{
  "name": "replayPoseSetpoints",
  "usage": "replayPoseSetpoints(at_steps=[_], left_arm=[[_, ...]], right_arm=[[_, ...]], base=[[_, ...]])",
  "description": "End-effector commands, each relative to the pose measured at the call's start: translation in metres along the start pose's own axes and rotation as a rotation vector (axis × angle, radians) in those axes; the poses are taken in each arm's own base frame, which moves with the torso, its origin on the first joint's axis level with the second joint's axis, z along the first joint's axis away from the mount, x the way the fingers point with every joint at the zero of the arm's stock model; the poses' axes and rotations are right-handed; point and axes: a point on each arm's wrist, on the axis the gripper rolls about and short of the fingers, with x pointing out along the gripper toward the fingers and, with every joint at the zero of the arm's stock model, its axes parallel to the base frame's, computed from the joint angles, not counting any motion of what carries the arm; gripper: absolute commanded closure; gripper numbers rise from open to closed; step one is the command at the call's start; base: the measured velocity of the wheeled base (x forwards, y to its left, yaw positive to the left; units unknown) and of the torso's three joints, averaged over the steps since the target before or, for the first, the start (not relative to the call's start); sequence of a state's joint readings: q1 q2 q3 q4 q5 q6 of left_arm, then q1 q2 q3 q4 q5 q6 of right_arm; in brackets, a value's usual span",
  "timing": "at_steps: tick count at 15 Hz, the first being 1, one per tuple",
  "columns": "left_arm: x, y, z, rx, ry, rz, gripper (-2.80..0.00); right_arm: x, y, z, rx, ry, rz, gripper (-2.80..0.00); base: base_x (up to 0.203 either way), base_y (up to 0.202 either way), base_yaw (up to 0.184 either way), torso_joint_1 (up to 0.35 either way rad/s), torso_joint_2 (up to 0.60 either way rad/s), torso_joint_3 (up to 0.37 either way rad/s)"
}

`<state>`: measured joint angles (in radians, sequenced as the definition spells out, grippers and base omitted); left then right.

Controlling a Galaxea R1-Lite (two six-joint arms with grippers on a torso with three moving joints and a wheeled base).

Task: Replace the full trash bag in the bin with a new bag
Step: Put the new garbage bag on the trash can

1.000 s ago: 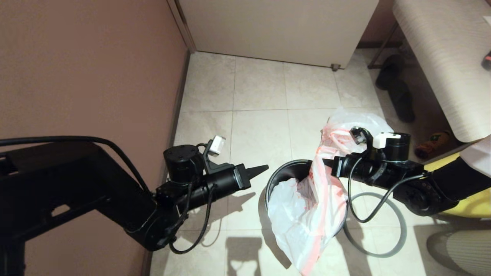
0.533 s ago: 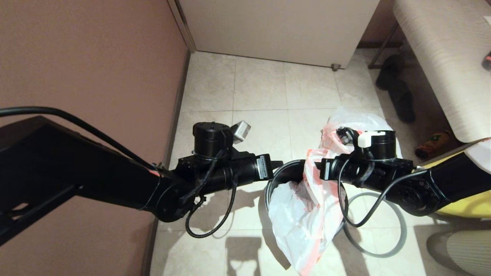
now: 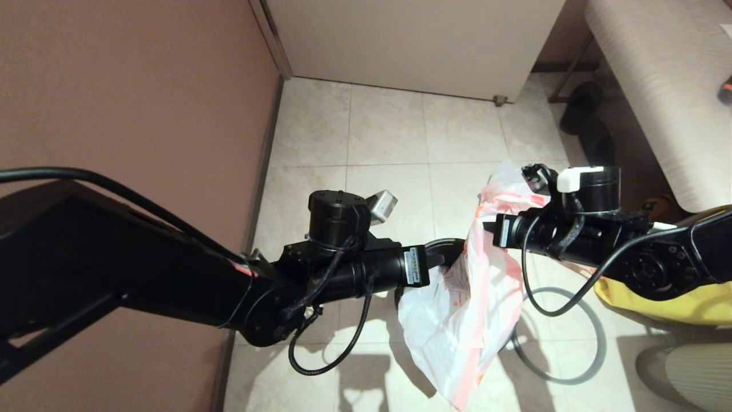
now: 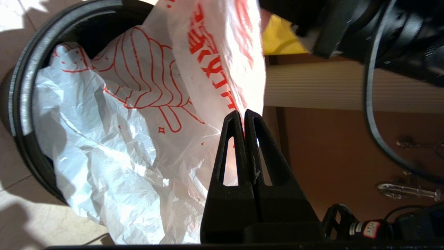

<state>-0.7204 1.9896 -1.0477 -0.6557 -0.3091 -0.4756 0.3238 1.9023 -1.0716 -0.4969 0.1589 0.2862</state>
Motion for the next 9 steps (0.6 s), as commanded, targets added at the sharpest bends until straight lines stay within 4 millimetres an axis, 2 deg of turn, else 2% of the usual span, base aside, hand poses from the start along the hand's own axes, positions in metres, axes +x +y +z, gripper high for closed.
replayPoseSetpoints(at_steps=[1,7,8,9], left_arm=[[0.001,-0.002,0.000,0.000,-0.001,-0.005,0.00],[0.011,0.004,-0.011,-0.007,0.031,0.010,0.00],[0.013,0.006,-0.012,-0.007,0.033,0.014,-2.80],[0.013,0.005,-0.012,0.004,0.036,0.010,-2.80]], right_arm=[[-0.009,-0.001,0.012,0.011,0.023,-0.028,0.00],[-0.003,0.005,0.005,0.054,0.067,0.041,0.00],[-0.002,0.006,0.004,0.058,0.074,0.052,0.00],[-0.002,0.007,0.004,0.058,0.075,0.056,0.00]], base=[[0.000,0.000,0.000,0.000,0.00,0.000],[0.000,0.000,0.000,0.000,0.00,0.000],[0.000,0.000,0.000,0.000,0.00,0.000],[0.000,0.000,0.000,0.000,0.00,0.000]])
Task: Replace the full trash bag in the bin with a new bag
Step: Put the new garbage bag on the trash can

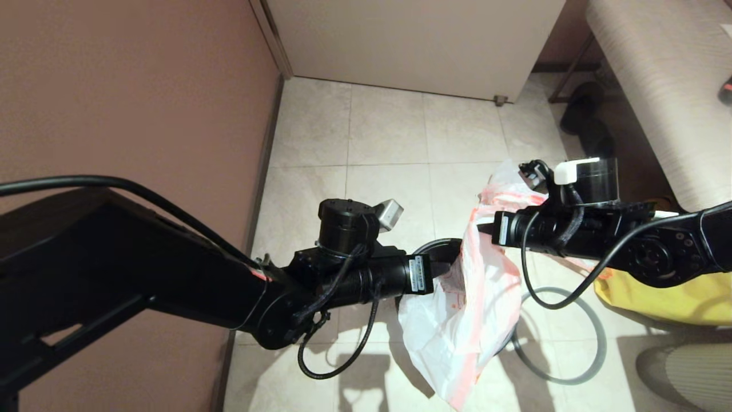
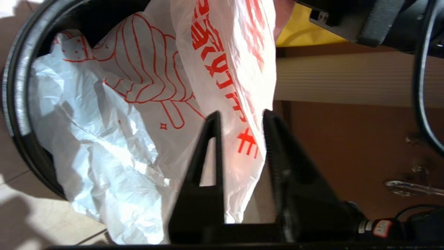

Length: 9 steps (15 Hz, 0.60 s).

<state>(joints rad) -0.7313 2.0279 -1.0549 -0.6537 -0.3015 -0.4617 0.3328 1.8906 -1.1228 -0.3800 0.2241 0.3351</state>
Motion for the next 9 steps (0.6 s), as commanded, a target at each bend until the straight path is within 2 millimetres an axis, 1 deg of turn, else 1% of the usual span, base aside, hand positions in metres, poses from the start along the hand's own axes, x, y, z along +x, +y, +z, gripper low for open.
replayPoseSetpoints(at_steps=[1,3,4,6,7,9], left_arm=[[0.003,-0.004,-0.004,0.020,0.010,-0.012,-2.80],[0.005,-0.020,-0.010,0.058,0.021,-0.035,-2.80],[0.008,-0.021,-0.015,0.090,0.031,-0.031,-2.80],[0.028,-0.012,-0.025,0.132,0.055,0.008,-2.80],[0.033,-0.010,-0.029,0.180,0.072,0.042,-2.80],[0.044,0.000,-0.042,0.276,0.127,0.101,-2.80]], right_arm=[[0.000,0.001,-0.001,0.001,0.004,0.006,0.00],[0.000,0.000,-0.002,0.004,0.016,0.035,0.00],[-0.001,-0.002,-0.003,0.007,0.026,0.051,0.00],[-0.001,-0.003,-0.007,0.012,0.050,0.071,0.00],[-0.002,-0.002,-0.007,0.011,0.050,0.080,0.00],[-0.002,-0.001,-0.006,0.010,0.050,0.085,0.00]], base=[[0.000,0.000,0.000,0.000,0.00,0.000],[0.000,0.000,0.000,0.000,0.00,0.000],[0.000,0.000,0.000,0.000,0.00,0.000],[0.000,0.000,0.000,0.000,0.00,0.000],[0.000,0.000,0.000,0.000,0.00,0.000],[0.000,0.000,0.000,0.000,0.00,0.000]])
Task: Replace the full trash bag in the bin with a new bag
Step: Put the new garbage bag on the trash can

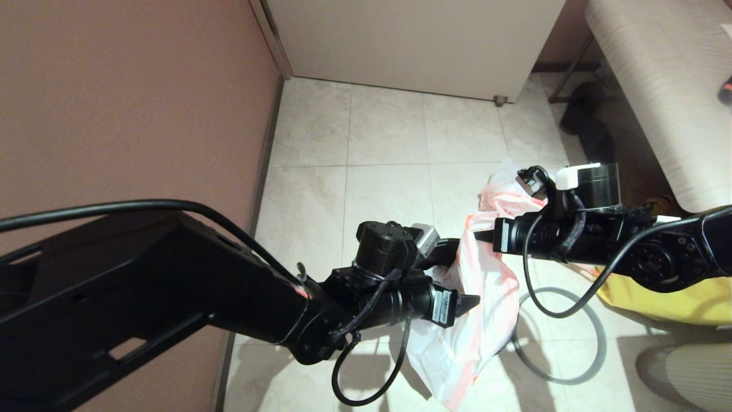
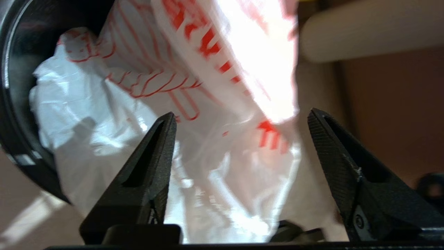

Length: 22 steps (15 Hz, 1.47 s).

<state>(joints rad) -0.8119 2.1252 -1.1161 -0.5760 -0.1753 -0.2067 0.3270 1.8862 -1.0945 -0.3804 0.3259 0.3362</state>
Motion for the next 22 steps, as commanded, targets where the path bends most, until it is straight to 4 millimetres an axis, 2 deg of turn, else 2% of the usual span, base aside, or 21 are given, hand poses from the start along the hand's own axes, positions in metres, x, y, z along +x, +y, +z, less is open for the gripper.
replayPoseSetpoints(at_steps=[1,4,7,10,12,14,19,20,22], left_arm=[[0.016,0.007,-0.013,0.031,0.034,0.037,-2.80],[0.023,0.011,0.004,0.057,-0.034,0.056,-2.80],[0.025,0.005,0.019,0.071,-0.085,0.039,-2.80],[0.046,0.015,0.010,0.092,-0.070,0.090,-2.80],[0.056,0.041,0.002,0.129,-0.064,0.196,-2.80],[0.052,0.058,0.006,0.133,-0.080,0.253,-2.80],[0.025,0.073,0.019,0.116,-0.152,0.302,-2.80],[0.020,0.072,0.021,0.117,-0.172,0.304,0.00],[0.019,0.071,0.021,0.116,-0.172,0.304,0.00]], right_arm=[[-0.001,0.001,0.001,0.000,-0.001,0.011,0.00],[-0.007,0.002,0.000,0.001,0.016,0.067,0.00],[-0.007,0.002,0.000,0.001,0.017,0.070,0.00],[-0.008,0.002,0.000,0.003,0.017,0.068,0.00],[-0.008,0.000,0.001,0.005,0.015,0.065,0.00],[-0.011,-0.001,0.004,0.005,0.009,0.077,0.00],[-0.010,-0.004,0.003,0.022,0.017,0.081,0.00],[-0.008,-0.006,0.002,0.023,0.020,0.079,0.00],[-0.008,-0.006,0.002,0.023,0.021,0.078,0.00]], base=[[0.000,0.000,0.000,0.000,0.00,0.000],[0.000,0.000,0.000,0.000,0.00,0.000],[0.000,0.000,0.000,0.000,0.00,0.000],[0.000,0.000,0.000,0.000,0.00,0.000],[0.000,0.000,0.000,0.000,0.00,0.000],[0.000,0.000,0.000,0.000,0.00,0.000],[0.000,0.000,0.000,0.000,0.00,0.000],[0.000,0.000,0.000,0.000,0.00,0.000],[0.000,0.000,0.000,0.000,0.00,0.000]])
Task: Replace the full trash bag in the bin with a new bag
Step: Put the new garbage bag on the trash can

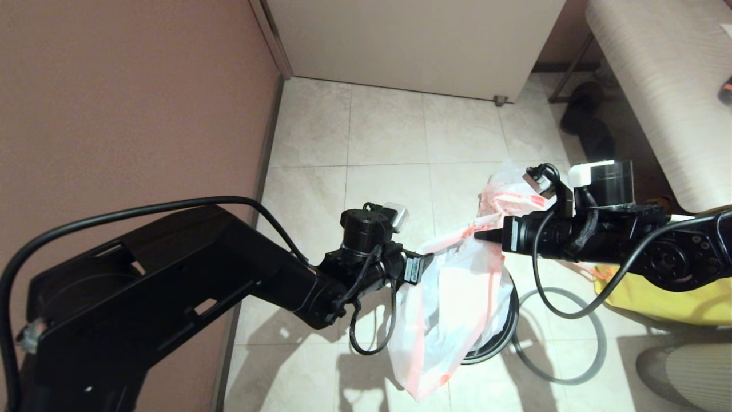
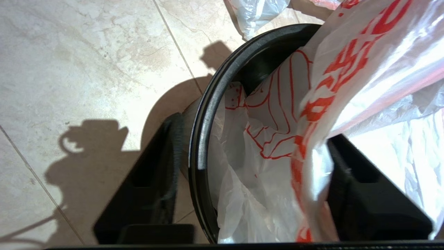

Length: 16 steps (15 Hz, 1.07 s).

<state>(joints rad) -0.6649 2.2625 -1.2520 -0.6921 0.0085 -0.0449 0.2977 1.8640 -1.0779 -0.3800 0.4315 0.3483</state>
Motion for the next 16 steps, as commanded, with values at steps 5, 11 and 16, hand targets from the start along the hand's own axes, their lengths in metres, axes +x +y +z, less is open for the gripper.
replayPoseSetpoints(at_steps=[5,11,16], left_arm=[[-0.004,0.005,0.006,-0.028,-0.019,0.010,0.00],[0.001,0.027,0.002,-0.106,-0.016,0.051,0.00],[0.028,0.041,-0.001,-0.166,-0.071,0.080,0.00]], right_arm=[[0.002,-0.002,-0.001,0.004,0.004,0.000,0.00],[0.022,-0.032,-0.013,0.014,0.048,-0.052,0.00],[0.047,-0.069,-0.021,-0.004,-0.122,-0.068,0.00]], base=[[0.000,0.000,0.000,0.000,0.00,0.000],[0.000,0.000,0.000,0.000,0.00,0.000],[0.000,0.000,0.000,0.000,0.00,0.000]])
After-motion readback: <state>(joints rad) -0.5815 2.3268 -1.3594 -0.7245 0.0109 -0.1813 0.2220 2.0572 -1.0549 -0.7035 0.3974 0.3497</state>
